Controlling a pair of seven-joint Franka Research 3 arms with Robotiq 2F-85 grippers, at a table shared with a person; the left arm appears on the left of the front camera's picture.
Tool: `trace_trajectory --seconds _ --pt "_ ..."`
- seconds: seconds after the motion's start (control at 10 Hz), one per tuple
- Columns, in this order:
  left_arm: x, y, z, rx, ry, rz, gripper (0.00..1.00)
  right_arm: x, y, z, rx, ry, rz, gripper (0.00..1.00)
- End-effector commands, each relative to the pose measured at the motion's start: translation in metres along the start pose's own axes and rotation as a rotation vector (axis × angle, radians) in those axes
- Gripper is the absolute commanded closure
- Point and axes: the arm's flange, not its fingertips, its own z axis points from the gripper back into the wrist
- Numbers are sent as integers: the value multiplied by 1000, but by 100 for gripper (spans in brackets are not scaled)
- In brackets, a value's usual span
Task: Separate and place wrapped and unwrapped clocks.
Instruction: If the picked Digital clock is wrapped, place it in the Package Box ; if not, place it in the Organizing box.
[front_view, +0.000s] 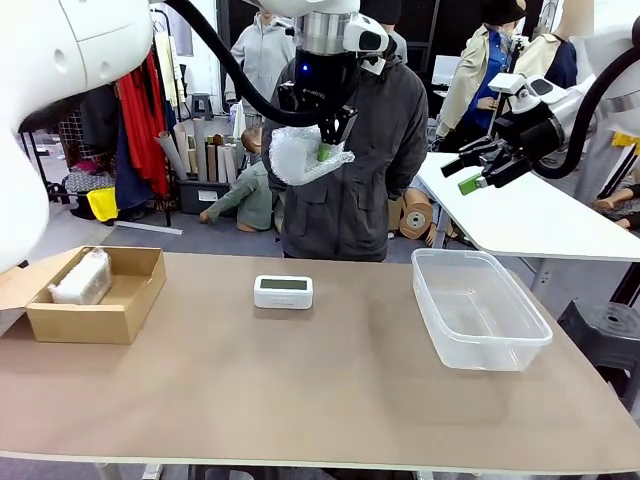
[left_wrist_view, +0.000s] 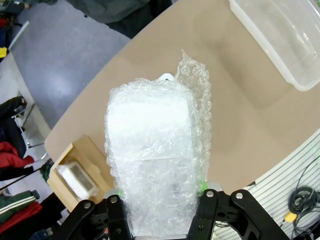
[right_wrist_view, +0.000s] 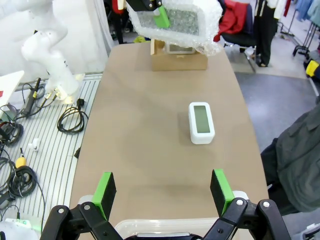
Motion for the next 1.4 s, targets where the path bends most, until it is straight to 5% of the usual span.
trace_trajectory --seconds 0.0,0.9,1.3 --pt "-4 1 4 2 -10 18 100 2 0 1 -1 3 4 0" --pt "0 0 0 0 0 1 100 2 0 1 -1 3 4 0" --pt "-68 5 -7 61 109 168 100 2 0 1 -1 3 4 0"
